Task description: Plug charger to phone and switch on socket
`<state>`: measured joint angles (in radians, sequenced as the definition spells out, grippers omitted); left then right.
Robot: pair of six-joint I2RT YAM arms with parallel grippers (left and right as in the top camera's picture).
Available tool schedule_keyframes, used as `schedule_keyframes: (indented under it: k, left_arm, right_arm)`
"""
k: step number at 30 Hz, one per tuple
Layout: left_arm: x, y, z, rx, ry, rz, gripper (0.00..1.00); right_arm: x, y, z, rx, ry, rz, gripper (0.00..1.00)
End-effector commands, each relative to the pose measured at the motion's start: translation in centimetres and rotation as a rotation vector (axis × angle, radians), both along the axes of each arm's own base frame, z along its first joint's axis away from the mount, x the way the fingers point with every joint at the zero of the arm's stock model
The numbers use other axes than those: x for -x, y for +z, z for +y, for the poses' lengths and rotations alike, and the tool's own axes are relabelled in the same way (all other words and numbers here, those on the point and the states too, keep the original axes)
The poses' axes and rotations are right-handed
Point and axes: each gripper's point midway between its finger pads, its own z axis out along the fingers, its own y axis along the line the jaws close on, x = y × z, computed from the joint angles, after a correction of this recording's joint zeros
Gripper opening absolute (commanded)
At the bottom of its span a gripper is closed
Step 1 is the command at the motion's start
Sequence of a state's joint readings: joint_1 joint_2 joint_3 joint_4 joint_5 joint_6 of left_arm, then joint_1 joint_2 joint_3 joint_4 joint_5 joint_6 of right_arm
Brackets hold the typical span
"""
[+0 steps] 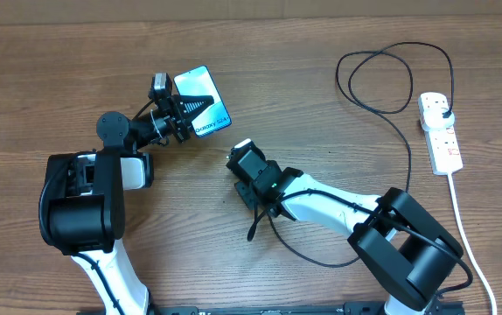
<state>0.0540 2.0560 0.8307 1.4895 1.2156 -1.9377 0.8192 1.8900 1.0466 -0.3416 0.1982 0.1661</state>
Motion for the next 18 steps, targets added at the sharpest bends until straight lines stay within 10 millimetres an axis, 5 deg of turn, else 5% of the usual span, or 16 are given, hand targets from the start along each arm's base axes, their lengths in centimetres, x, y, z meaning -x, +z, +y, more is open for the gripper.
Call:
schedule_keyframes:
  k: [1,6,10,18]
  left_arm:
    - [0.3,1.2,-0.1,-0.014,-0.006,-0.064,0.04]
    - [0.3,1.2,-0.1,-0.014,-0.006,-0.065,0.04]
    - [0.5,1.1,-0.2,-0.02,-0.019,-0.07,0.04]
    - [1.3,0.9,-0.6,-0.041,-0.067,-0.091,0.04]
  right_arm:
    - [1.1,-1.5,-0.2,-0.009,-0.003,0.091,0.04]
    - [1.6,1.6,1.0,-0.135,-0.023,0.155,0.04]
    - [2.3,6.3,2.8,-0.367,0.046,0.235,0.04]
    - [2.1,14.1,2.9,-0.71,0.144,0.316,0.04]
